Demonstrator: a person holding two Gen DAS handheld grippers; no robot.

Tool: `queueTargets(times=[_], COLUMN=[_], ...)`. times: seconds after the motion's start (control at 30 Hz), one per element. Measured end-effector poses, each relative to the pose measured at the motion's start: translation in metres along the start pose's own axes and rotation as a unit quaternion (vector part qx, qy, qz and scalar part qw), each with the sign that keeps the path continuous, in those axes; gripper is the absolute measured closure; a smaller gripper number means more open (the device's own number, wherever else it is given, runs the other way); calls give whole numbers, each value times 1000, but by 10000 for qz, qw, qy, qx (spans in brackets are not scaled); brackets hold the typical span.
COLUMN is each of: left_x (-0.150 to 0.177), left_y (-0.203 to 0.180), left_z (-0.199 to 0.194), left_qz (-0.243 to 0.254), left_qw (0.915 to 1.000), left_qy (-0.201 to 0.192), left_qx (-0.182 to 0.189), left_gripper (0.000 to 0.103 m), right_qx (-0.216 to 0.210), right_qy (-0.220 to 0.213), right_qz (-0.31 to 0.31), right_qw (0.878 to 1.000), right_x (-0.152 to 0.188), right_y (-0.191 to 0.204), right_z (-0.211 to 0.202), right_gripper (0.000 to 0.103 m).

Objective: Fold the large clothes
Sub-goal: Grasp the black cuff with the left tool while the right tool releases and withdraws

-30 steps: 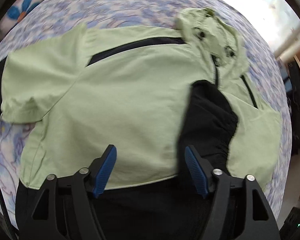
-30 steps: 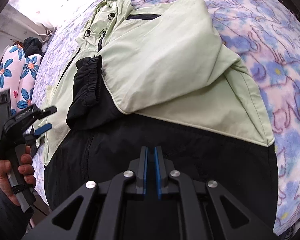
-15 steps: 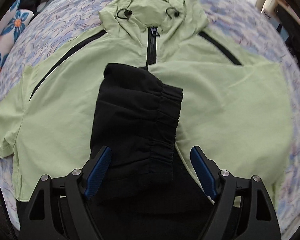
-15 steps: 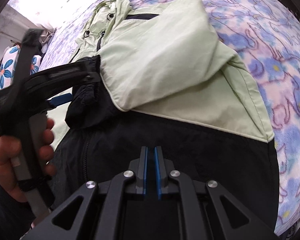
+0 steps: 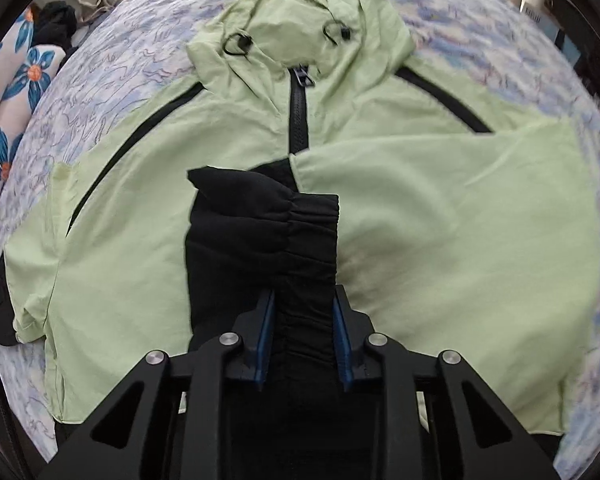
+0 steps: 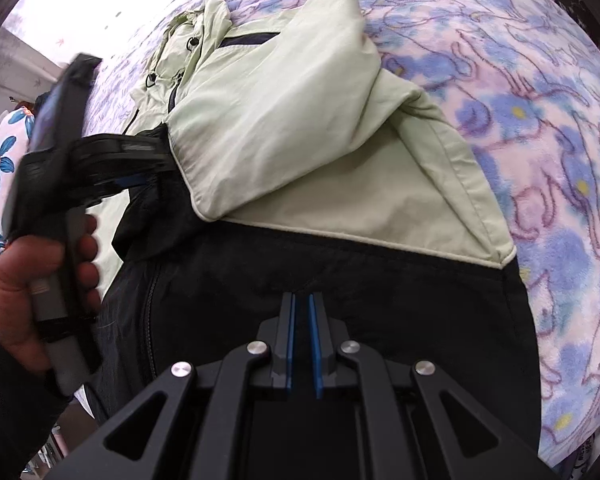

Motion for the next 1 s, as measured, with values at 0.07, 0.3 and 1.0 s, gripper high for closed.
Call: queueTargets(times=[0.07,0.3,1.0], left_x=[-5,-2,-20], left_y=[19,100,161], left_z=[-19,-28,65], left_qz=[-421,-1548,-2361], left_qw=[9983,9824,9419], left_qy=[-166,-142,582], left_qx=[380,1036,2316], left_gripper=[79,62,29], right_qx=[-26,-102,28], right_qy=[-48,-41,-261], right_qz=[-49,-163,-760], right_qw=[10000,9998,9968], right_x=[-2,-6,-32], right_y=[1,5,20], right_z=[-3,-2,-6], right_gripper=[96,96,96])
Point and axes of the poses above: each gripper's, at about its wrist camera, not at the fingertips, and z roughly the way its jaws point, y to its left, x to its underside, the point moved 8 cm from there along z, roughly the way its jaws point, and after that the axes turned 9 degrees about -y, right-handed, at the moved point
